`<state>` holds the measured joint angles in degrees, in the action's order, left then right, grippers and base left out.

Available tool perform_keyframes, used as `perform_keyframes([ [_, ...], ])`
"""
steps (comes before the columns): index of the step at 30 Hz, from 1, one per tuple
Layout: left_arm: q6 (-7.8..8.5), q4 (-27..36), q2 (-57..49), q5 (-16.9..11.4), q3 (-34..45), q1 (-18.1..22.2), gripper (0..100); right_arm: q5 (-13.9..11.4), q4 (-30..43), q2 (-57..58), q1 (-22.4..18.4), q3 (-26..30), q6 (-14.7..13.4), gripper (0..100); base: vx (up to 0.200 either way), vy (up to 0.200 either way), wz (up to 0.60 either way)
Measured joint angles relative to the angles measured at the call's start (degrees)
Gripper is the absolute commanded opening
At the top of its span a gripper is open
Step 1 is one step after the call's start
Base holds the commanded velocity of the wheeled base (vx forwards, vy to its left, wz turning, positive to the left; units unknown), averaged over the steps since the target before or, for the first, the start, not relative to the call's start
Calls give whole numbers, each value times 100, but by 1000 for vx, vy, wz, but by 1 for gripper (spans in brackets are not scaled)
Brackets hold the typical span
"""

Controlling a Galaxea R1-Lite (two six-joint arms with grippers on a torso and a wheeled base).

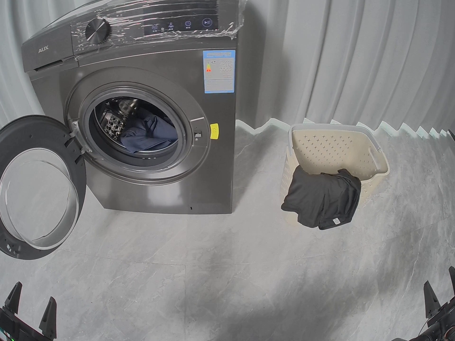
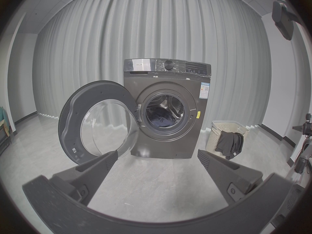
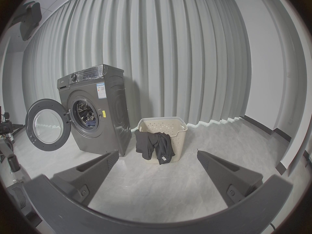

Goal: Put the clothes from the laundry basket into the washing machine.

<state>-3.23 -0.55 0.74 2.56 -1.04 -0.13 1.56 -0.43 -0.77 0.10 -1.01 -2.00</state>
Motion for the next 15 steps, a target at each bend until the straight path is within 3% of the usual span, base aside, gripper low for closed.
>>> perform_keyframes([
  [9,1,-5,0,-7,5,-2,100,0,0,0,-2,2,0,100,0,-200,0],
  [15,28,-2,2,-35,5,-2,100,0,-1,0,-2,2,-2,100,0,0,0],
])
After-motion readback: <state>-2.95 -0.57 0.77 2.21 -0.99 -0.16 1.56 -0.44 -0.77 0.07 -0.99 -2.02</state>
